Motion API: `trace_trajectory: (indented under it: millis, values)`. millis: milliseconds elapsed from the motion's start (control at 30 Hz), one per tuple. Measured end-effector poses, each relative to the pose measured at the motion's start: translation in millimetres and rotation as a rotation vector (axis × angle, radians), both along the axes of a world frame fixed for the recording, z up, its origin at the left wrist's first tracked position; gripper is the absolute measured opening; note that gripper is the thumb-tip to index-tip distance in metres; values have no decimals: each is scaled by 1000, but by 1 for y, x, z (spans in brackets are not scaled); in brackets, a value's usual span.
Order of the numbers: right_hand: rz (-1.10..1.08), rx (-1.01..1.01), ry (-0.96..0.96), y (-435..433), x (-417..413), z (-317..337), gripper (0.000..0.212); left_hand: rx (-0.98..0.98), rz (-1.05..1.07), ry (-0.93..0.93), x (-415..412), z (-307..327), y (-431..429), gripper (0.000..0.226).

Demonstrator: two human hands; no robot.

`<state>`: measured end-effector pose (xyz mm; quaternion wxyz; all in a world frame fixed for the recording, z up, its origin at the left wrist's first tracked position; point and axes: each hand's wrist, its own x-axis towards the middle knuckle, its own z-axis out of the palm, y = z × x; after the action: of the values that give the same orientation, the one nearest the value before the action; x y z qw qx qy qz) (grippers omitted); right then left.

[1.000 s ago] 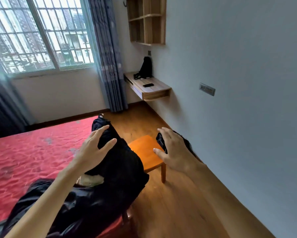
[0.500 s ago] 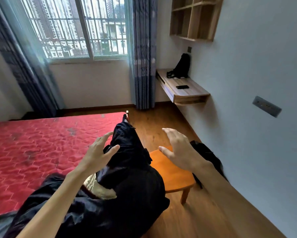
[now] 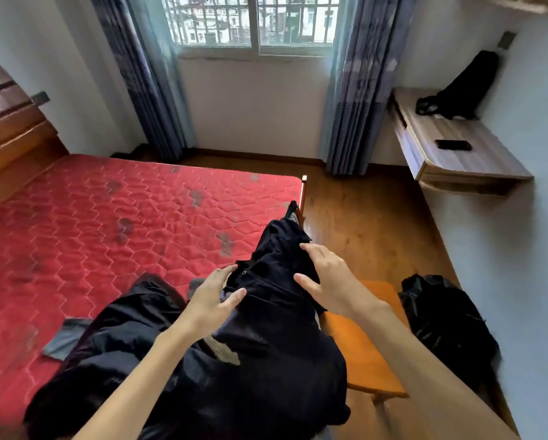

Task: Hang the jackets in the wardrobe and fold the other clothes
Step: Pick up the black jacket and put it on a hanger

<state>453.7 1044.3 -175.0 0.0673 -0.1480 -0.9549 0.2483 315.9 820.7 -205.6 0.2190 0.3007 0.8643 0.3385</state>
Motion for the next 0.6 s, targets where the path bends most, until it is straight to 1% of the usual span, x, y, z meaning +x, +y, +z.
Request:
trace_trajectory:
  millis: [133,300,400,467,533,600]
  values:
    - [128,-44,-109,27,-44,-30,63,-36,102,-99,-19,-21,31,60]
    - [315,-101,-315,31,-84,-70,58,-98,260,-183,-35,-45,60,61]
    - [354,-170,-353,22,-97,-91,60,-184,388,-349,-37,-66,72,66]
    - [370,-191,-354,17,-101,-100,62,-223,499,-502,-36,-80,82,78]
    - [382,-224,-374,14,-104,-106,62,-153,641,-704,-35,-89,97,93]
    - [394,-317,-402,12,-102,-108,66,-37,786,-824,-34,-93,108,101]
